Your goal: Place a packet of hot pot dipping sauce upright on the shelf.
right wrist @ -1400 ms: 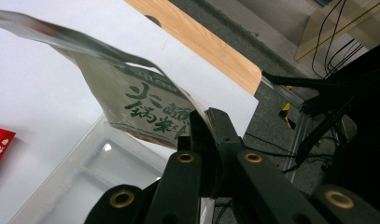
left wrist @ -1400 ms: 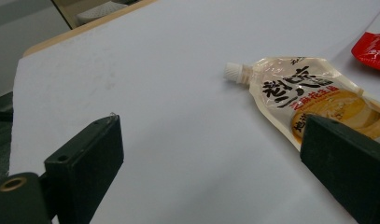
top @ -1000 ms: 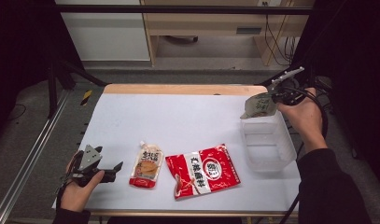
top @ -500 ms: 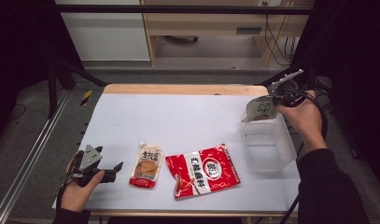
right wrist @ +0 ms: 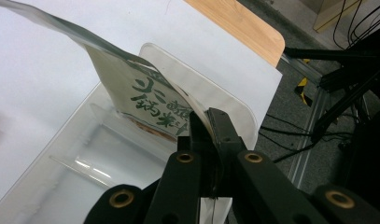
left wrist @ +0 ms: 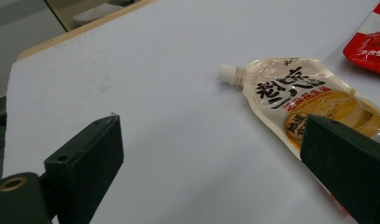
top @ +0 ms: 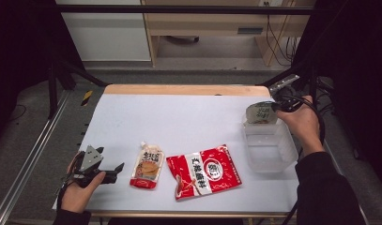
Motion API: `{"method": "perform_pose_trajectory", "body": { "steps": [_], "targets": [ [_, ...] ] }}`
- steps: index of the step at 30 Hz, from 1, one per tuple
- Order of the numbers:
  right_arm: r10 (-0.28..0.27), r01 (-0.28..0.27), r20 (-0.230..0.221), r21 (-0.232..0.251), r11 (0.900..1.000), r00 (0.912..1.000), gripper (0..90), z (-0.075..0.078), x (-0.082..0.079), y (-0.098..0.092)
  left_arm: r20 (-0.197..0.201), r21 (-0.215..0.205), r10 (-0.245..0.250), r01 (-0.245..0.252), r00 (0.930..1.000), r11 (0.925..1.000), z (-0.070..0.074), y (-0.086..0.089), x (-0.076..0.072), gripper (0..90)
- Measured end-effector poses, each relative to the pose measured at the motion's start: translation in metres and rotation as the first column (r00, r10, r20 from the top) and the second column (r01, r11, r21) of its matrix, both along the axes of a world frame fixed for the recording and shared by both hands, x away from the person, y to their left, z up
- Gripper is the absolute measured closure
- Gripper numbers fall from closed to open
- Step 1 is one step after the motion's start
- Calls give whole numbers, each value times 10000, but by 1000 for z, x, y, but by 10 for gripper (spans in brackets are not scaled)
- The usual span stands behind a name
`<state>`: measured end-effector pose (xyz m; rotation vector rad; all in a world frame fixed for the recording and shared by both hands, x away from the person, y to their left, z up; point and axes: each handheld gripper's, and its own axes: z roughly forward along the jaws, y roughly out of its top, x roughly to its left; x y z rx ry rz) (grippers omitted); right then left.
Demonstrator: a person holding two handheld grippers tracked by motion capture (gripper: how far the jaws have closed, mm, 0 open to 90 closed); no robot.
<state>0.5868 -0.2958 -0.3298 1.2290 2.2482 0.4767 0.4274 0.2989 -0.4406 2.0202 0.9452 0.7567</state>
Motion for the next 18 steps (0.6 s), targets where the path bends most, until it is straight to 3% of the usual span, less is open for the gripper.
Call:
{"method": "perform_pose_trajectory", "body": {
  "steps": [9,18],
  "targets": [
    [-3,3,-196,2,10000,9998,900,-7,2,0,3,14,0,0,10000,10000,0,0,0,59],
    [-23,24,-80,140,9999,10000,897,-10,5,-5,-18,27,-33,33,10000,10000,0,-1,0,59]
  ]
}}
